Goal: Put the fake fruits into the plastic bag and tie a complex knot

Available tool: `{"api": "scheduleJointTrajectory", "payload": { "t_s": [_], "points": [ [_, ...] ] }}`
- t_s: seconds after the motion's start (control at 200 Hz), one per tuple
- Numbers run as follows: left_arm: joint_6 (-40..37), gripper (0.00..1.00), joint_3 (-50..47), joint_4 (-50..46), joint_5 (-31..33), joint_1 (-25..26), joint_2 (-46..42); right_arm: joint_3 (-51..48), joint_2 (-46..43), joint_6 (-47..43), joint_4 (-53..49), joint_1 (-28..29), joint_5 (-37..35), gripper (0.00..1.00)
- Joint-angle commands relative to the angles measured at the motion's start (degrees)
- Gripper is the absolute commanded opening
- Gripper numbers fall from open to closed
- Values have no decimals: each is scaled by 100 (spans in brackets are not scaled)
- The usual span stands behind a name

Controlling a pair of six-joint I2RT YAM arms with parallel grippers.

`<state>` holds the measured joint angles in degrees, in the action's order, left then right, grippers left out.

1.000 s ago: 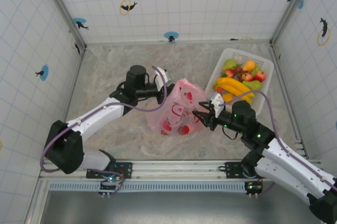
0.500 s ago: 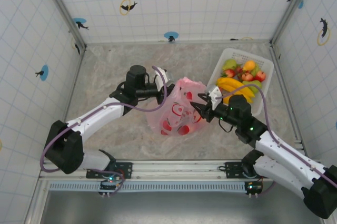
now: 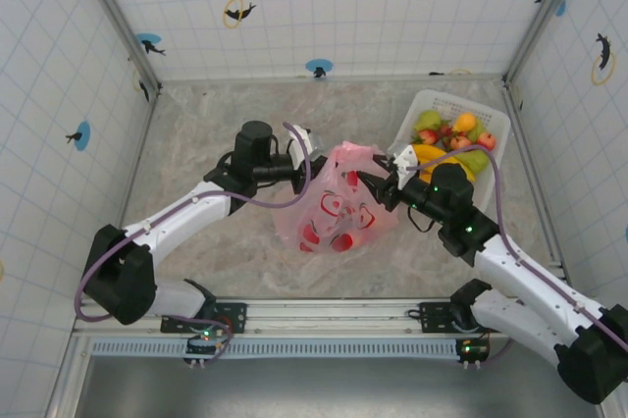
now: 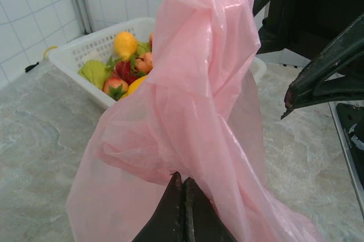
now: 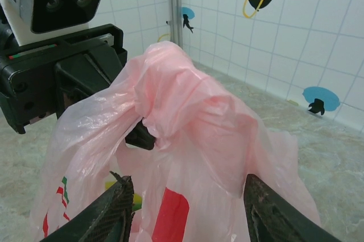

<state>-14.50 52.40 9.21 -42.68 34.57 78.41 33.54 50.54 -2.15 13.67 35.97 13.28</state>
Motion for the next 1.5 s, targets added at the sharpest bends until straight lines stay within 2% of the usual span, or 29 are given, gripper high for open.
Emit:
{"api": "scheduleJointTrajectory", "payload": {
  "t_s": [0.0,0.155,0.265,0.385,0.58,0.671,0.791,0.966,1.081,1.346,1.496],
  "points": [
    [2,0,193,-102,-135,6,-63,343,112,-86,320,-28,154,54],
    [-25,0,196,-112,-114,6,-78,527,230,-176,318,-28,267,53],
    [-29,0,188,-112,-83,6,-81,658,267,-326,155,-44,289,49],
    [-9,0,183,-111,-48,7,-89,715,232,-402,-4,-81,268,40],
    [24,0,175,-118,106,6,-107,759,175,-504,-290,-107,166,18],
    [82,0,186,-121,338,7,-133,768,126,-545,-380,-107,136,13],
    [124,0,176,-187,709,6,-173,751,7,-563,-495,-107,51,0],
    [308,0,24,-153,1462,6,-400,763,-271,-549,-959,-107,-176,0],
    [431,0,-164,-88,1977,-7,-669,701,-561,-426,-1363,-107,-660,0],
    [930,0,-601,-49,2986,-13,-1147,480,-1256,389,-2097,-103,-987,0],
    [1271,0,-757,-199,3835,-20,-1345,465,-1372,698,-2781,-90,-1502,0]
  ]
}}
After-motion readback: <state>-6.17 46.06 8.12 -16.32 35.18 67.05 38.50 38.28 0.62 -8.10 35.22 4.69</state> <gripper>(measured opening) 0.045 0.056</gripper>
